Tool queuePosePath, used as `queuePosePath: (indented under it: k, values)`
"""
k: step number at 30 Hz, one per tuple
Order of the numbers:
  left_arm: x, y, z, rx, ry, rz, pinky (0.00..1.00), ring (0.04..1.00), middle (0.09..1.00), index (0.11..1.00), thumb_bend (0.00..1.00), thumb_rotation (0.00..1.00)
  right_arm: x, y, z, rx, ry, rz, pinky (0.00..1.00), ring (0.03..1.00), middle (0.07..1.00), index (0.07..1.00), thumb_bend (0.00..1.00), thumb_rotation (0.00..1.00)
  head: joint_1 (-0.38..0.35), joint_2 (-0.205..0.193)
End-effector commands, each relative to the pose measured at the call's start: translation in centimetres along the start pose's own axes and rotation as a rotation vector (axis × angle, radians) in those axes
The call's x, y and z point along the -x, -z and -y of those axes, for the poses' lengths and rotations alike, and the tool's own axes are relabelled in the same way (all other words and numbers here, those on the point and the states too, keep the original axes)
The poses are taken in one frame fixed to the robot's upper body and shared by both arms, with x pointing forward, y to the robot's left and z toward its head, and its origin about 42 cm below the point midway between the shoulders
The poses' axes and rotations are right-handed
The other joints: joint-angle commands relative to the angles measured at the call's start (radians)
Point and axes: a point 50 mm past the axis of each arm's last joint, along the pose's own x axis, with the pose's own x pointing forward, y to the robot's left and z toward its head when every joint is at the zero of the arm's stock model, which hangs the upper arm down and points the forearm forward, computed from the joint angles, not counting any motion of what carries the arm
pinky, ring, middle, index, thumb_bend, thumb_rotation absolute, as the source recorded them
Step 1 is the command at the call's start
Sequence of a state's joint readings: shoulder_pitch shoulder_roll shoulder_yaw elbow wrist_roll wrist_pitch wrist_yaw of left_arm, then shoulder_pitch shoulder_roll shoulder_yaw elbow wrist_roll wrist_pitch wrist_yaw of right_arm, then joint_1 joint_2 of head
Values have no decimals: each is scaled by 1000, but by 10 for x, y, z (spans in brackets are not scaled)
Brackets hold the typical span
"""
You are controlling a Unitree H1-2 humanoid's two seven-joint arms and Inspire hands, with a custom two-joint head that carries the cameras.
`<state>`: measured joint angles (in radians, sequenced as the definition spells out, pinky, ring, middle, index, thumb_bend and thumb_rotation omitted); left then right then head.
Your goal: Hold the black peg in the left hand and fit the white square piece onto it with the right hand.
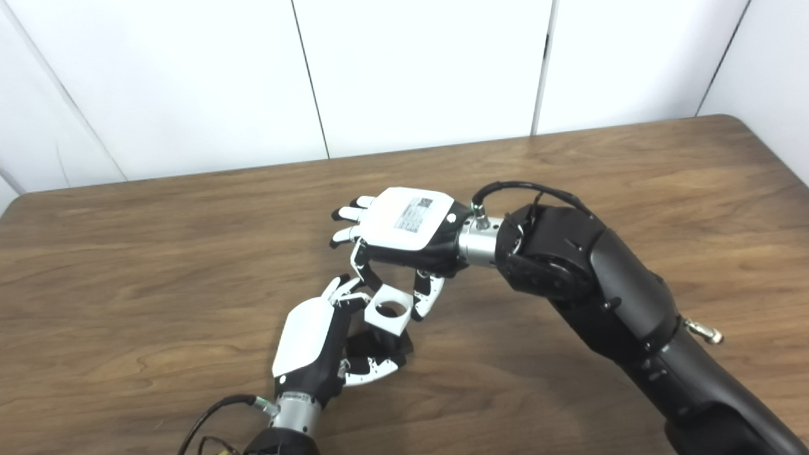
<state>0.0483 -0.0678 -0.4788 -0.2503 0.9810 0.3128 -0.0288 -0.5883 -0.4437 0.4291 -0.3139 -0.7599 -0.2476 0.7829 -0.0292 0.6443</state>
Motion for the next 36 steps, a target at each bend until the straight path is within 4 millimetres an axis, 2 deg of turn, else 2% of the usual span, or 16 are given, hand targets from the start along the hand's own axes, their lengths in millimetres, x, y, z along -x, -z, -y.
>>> queuePosePath:
  k: [1,23,36]
  values:
    - [-4,-11,5,10,-4,11,885,959,884,489,524,60,-1,0,13,40,61,21,988,1000,912,494,519,146,-1,0]
    - [-10,-20,9,11,-22,15,892,951,882,488,524,61,-2,-5,3,27,45,34,982,1000,908,493,519,141,11,2]
    - [-9,-21,7,28,-28,16,882,956,879,489,524,60,0,5,-3,38,36,22,965,1000,920,495,519,146,12,-1]
